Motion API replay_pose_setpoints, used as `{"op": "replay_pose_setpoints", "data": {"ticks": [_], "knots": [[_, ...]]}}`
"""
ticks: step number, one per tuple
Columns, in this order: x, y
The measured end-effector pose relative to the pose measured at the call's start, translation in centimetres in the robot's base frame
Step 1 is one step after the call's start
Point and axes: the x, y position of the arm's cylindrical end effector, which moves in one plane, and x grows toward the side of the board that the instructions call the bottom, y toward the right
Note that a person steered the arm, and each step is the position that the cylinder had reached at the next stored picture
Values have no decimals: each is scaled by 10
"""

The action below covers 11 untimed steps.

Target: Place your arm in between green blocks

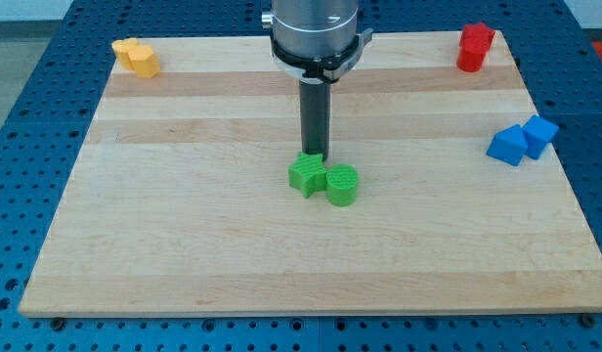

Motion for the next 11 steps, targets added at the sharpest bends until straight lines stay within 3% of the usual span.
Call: {"op": "replay_pose_setpoints", "data": {"ticks": [2, 4, 7, 9, 11], "knots": [[-20, -38], [-9, -77], [1, -3], [72, 12], [98, 2]]}}
